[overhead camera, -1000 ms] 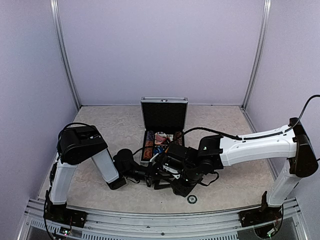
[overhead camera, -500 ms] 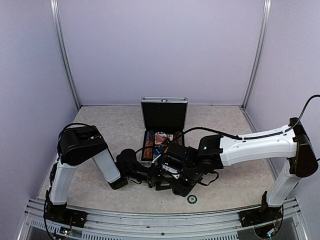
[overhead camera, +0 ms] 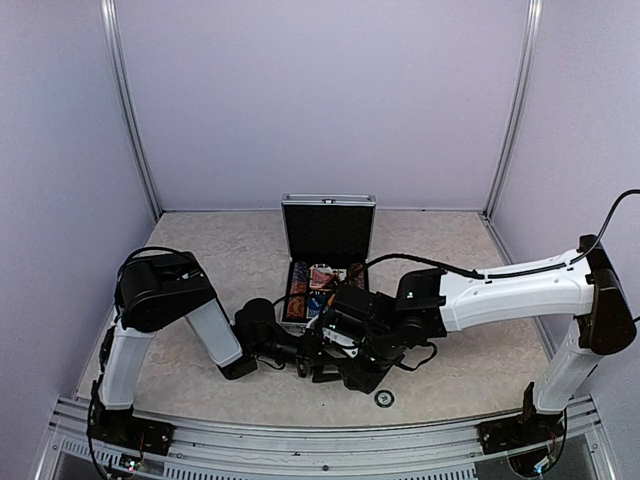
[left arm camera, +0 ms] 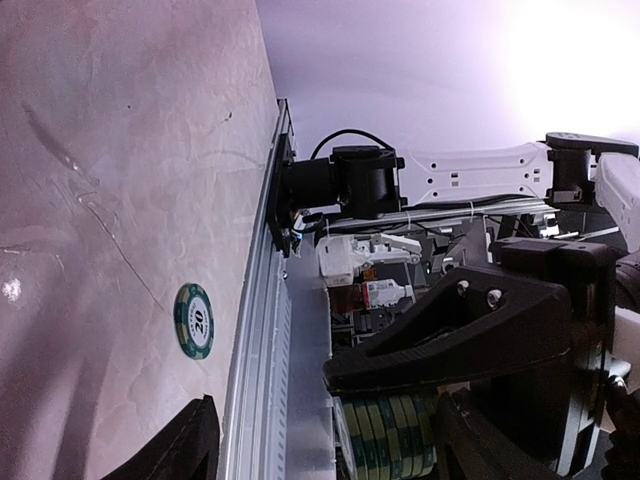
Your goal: Pack up texas hold em set
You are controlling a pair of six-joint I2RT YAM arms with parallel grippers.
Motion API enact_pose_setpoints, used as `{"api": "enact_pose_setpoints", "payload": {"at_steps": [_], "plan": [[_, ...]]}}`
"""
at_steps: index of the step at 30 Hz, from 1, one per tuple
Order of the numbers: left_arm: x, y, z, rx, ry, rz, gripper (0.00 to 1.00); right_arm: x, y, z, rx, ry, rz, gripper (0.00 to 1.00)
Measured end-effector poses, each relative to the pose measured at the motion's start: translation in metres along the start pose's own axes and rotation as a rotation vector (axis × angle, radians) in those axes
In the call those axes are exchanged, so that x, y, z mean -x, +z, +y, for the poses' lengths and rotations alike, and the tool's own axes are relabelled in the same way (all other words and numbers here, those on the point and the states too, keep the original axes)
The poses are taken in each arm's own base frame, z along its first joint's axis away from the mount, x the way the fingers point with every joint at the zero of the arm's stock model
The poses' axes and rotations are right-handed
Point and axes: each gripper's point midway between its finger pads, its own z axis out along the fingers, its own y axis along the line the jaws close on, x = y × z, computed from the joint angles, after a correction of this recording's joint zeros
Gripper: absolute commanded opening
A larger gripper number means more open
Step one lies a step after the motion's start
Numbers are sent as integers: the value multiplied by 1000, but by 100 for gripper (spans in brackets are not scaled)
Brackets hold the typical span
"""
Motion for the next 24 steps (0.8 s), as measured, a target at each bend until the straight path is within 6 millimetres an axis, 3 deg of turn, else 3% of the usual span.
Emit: {"api": "enact_pose_setpoints", "payload": {"at_steps": [24], "plan": [[-4, 4, 1, 5, 10, 30, 74, -1, 2, 5, 24, -22, 17, 0]]}}
